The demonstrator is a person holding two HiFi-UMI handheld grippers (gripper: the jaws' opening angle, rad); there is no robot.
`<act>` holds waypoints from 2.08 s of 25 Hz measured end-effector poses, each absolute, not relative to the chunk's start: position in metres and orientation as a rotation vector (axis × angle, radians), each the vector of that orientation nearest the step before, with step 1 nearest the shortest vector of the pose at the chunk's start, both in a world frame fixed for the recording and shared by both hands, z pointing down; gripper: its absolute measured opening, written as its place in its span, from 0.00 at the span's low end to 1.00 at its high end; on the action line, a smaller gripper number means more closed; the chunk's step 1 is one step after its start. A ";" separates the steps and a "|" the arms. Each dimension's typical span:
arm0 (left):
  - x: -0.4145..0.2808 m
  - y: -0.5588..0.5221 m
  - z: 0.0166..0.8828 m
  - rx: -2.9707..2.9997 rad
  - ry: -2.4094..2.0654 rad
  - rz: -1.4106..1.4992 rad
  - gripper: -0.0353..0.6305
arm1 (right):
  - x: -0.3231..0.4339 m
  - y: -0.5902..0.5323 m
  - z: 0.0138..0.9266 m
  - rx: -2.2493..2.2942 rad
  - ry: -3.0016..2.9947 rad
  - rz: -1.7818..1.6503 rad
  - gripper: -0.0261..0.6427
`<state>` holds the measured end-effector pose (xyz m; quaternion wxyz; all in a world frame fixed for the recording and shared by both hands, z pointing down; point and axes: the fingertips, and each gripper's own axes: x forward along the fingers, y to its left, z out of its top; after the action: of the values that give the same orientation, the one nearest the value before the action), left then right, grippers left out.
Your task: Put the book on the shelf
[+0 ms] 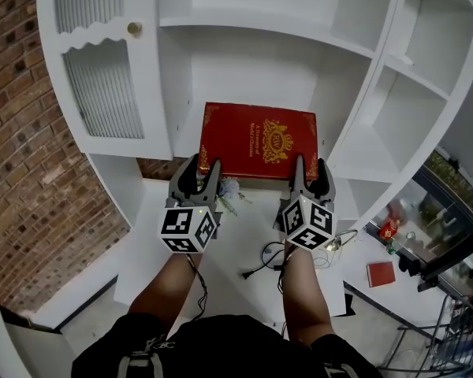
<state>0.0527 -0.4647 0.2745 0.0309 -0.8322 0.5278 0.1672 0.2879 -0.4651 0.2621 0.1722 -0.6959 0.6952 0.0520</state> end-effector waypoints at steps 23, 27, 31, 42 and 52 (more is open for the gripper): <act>0.063 -0.516 0.248 -2.628 1.704 0.325 0.35 | 0.300 -0.522 0.247 -2.077 2.031 -0.152 0.40; 0.063 -0.524 0.246 -2.615 1.713 0.288 0.35 | 0.300 -0.531 0.246 -2.111 2.026 -0.171 0.40; 0.063 -0.529 0.246 -2.628 1.725 0.282 0.35 | 0.300 -0.533 0.244 -2.138 2.011 -0.160 0.39; 0.048 -0.479 0.228 -2.419 1.704 0.185 0.29 | 0.287 -0.465 0.220 -2.001 2.022 0.221 0.36; 0.057 -0.420 0.320 -2.468 1.654 0.102 0.07 | 0.244 -0.413 0.324 -1.883 2.223 0.217 0.06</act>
<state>0.0565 -0.4201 0.3202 0.0844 -0.8272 0.5545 0.0341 0.2437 -0.4128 0.3236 0.1100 -0.6405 0.7564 0.0738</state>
